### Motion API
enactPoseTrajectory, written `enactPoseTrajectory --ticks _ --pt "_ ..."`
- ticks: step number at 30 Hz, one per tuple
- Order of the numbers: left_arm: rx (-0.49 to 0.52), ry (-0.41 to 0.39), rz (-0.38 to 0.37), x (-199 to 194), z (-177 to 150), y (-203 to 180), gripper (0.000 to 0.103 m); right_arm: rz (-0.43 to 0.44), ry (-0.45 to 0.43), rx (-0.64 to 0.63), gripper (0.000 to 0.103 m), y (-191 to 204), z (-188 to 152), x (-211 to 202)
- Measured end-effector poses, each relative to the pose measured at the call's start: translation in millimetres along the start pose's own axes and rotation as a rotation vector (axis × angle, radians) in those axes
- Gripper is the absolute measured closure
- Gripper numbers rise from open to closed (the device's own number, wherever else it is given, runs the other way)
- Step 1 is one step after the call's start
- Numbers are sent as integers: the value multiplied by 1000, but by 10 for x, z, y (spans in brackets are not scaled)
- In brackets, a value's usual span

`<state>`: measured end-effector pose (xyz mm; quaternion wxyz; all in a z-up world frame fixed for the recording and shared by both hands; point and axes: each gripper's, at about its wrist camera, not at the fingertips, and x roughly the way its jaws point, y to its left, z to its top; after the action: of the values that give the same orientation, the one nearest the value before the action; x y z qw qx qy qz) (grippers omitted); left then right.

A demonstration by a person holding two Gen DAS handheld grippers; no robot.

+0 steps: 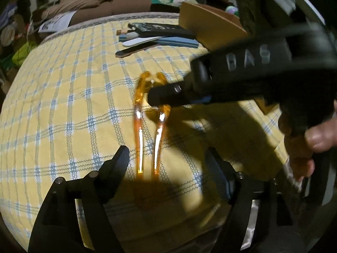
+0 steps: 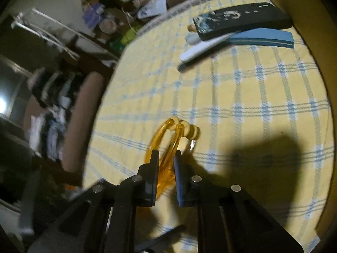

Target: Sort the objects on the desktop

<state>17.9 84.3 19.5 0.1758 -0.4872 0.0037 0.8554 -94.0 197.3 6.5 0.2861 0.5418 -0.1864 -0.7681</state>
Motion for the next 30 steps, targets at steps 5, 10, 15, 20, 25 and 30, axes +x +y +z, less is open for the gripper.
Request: enactPoseTrajectory --ticks 5,10,15,20,25,30 --pt "-108 -18 -36 -60 -2 245 80 -37 -6 35 79 -19 42 32" --pt "-80 -27 -27 -79 -18 150 79 -85 12 -8 74 64 55 126" --pt "-77 -42 -53 -87 11 106 76 -54 2 -5 82 9 23 102" --pt "-85 -115 -110 -281 116 48 82 121 -49 113 93 -155 40 -141" --pt "-76 -181 -168 -470 274 -105 82 180 -126 148 93 -224 76 -499" --pt "-17 -242 -232 -716 542 -422 82 226 -218 158 93 -261 145 -972"
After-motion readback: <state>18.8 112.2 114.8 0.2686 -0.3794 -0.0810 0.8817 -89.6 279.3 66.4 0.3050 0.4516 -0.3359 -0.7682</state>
